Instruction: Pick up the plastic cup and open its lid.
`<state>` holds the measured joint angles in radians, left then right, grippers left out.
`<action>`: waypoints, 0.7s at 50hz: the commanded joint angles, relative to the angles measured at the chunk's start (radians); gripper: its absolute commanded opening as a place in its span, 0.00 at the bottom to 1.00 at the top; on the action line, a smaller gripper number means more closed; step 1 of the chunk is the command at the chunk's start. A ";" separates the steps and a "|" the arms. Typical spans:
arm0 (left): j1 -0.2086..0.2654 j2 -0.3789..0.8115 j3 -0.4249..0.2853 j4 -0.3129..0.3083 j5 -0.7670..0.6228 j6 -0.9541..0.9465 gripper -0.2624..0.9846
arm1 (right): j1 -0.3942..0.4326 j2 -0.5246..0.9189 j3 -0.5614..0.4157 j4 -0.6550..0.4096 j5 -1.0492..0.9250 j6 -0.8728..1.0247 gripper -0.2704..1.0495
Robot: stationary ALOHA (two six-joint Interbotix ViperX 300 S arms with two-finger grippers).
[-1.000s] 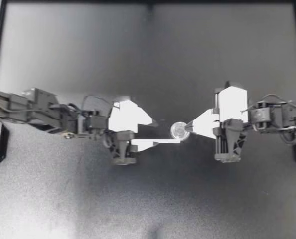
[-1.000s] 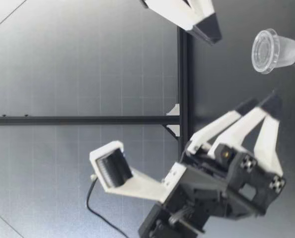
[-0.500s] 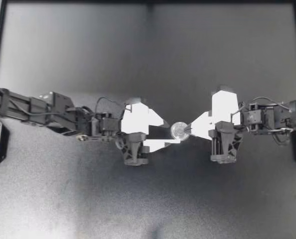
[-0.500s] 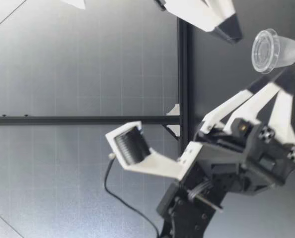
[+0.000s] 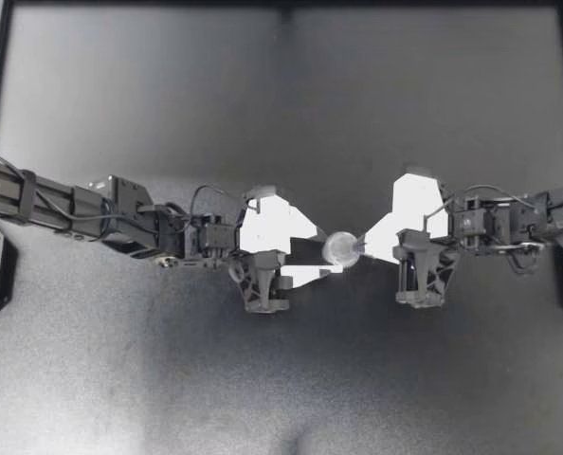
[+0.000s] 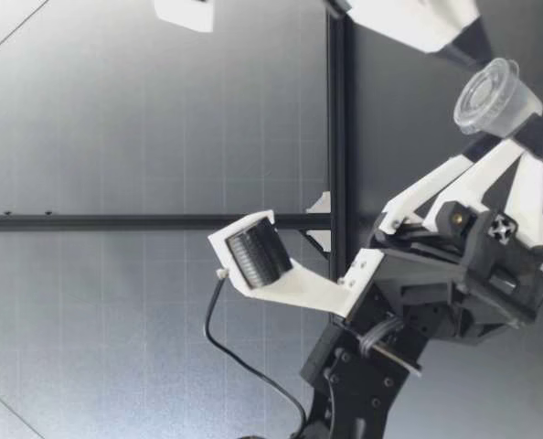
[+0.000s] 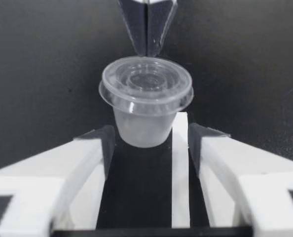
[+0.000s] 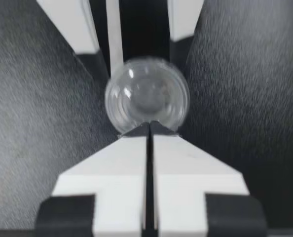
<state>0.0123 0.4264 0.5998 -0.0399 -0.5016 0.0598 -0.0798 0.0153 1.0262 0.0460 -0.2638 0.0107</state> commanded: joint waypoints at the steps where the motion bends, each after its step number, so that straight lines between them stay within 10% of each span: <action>1: 0.005 -0.014 -0.021 -0.002 -0.009 -0.002 0.62 | -0.011 0.000 -0.014 0.006 0.011 0.002 0.07; 35: 0.005 0.021 -0.087 -0.002 0.043 -0.012 0.61 | 0.006 0.048 -0.067 0.008 0.018 0.000 0.07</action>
<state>0.0123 0.4633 0.5354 -0.0414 -0.4587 0.0552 -0.0813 0.0736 0.9771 0.0522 -0.2408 0.0107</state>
